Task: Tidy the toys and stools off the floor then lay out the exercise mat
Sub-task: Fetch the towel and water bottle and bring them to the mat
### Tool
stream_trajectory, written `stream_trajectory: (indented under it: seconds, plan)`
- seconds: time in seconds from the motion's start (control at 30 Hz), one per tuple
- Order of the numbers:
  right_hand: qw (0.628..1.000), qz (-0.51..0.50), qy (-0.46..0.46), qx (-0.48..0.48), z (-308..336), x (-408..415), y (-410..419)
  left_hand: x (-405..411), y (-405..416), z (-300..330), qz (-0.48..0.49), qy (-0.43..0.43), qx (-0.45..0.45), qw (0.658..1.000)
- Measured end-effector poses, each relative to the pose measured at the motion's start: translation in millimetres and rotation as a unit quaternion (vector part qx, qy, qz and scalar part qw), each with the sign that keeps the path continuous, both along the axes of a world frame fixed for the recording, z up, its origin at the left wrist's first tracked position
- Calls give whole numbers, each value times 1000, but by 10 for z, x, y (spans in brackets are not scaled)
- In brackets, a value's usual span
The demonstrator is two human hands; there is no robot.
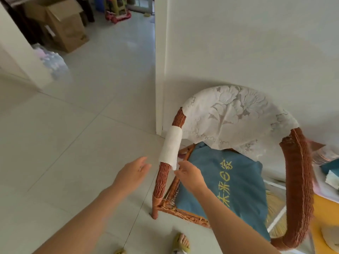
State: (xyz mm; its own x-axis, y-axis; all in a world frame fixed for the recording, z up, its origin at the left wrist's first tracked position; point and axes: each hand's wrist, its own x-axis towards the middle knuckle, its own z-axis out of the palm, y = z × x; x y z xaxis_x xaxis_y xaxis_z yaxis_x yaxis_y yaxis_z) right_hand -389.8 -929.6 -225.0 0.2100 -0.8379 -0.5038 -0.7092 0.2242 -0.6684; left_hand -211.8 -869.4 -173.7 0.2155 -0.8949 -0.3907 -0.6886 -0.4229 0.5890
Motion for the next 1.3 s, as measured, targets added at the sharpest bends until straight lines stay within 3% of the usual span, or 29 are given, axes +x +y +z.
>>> stream_trajectory:
  seconds: [0.27, 0.4, 0.57, 0.67, 0.8, 0.9, 1.07, 1.2, 1.3]
  plan:
    - [999, 35, 5, -10, -635, 206, -312, -190, -144, -398, 75, 32, 17, 997]
    - [996, 2, 68, -50, -729, 331, -422, -217, -150, -502, 75, 41, 24, 996]
    - [974, 110, 149, -129, -642, 282, -589, -250, -220, -569, 78, 72, 17, 994]
    - [977, 98, 114, -152, -420, 279, -637, -331, -271, -547, 84, 114, 22, 990]
    - [982, -14, -3, -186, 193, 209, -706, -490, -321, -389, 119, 217, 18, 969]
    - [970, -35, -17, -238, 642, 29, -747, -630, -357, -102, 95, 291, -3, 952]
    - [923, -32, 49, -379, 1155, -363, -636, -900, -394, 321, -29, 386, 15, 922]
    - [833, -58, 101, -541, 1408, -551, -438, -1169, -517, 614, -58, 481, 54, 873]
    - [778, -72, 141, -608, 1537, -683, -250, -1348, -629, 836, -137, 547, 100, 820]
